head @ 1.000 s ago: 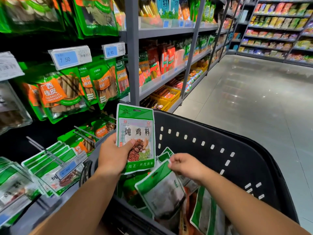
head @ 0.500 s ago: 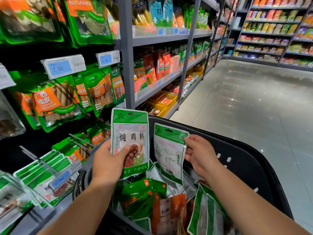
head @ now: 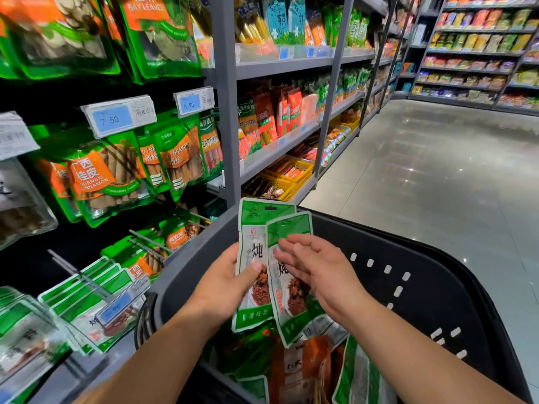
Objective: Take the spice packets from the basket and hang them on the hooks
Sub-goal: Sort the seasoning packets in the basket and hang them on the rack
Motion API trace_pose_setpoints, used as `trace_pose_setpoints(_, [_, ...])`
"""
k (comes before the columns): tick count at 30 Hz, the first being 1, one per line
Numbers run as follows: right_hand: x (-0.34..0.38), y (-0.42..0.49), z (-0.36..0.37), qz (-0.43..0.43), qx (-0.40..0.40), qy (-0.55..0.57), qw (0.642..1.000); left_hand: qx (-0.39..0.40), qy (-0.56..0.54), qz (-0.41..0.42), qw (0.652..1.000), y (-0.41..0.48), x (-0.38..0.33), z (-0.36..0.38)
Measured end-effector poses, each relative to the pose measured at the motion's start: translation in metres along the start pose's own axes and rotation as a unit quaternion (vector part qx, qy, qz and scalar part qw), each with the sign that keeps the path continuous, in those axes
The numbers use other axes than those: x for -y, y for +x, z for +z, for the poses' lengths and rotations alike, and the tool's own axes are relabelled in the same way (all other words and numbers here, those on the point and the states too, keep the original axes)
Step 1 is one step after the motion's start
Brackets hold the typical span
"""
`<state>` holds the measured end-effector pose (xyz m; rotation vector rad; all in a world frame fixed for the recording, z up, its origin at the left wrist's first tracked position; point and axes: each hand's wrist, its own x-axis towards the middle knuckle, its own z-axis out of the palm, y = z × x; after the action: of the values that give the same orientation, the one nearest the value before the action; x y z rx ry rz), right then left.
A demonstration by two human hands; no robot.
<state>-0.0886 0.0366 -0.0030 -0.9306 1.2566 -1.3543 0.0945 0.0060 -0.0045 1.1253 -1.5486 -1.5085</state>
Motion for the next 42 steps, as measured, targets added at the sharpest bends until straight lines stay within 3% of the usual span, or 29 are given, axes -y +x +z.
trace_pose_setpoints(11, [0.001,-0.002,-0.003,-0.007,0.074,-0.030,0.997,-0.045,-0.043,-0.020,0.998,0.004,0.006,-0.005])
trace_pose_setpoints(16, [0.000,0.008,-0.021,-0.092,-0.073,-0.210,0.971,-0.083,-0.070,-0.016,0.994,0.005,0.008,-0.009])
trace_pose_setpoints(21, [-0.011,0.015,-0.029,0.019,-0.012,-0.132,0.991,-0.087,-0.134,-0.007,0.987,0.003,0.001,-0.009])
trace_pose_setpoints(26, [-0.024,0.018,-0.020,0.017,-0.018,-0.022,0.999,-0.068,-0.116,-0.020,0.991,0.003,0.004,-0.009])
trace_pose_setpoints(32, [-0.036,0.015,-0.009,-0.008,-0.027,-0.044,0.999,0.002,-0.025,-0.057,0.998,-0.001,0.003,-0.004])
trace_pose_setpoints(38, [-0.034,0.021,-0.021,0.027,-0.010,-0.136,0.990,-0.084,0.016,-0.042,0.995,0.000,0.002,-0.009])
trace_pose_setpoints(42, [-0.044,0.025,-0.037,0.100,0.020,-0.136,0.985,-0.140,0.017,-0.023,0.990,0.002,0.005,-0.019])
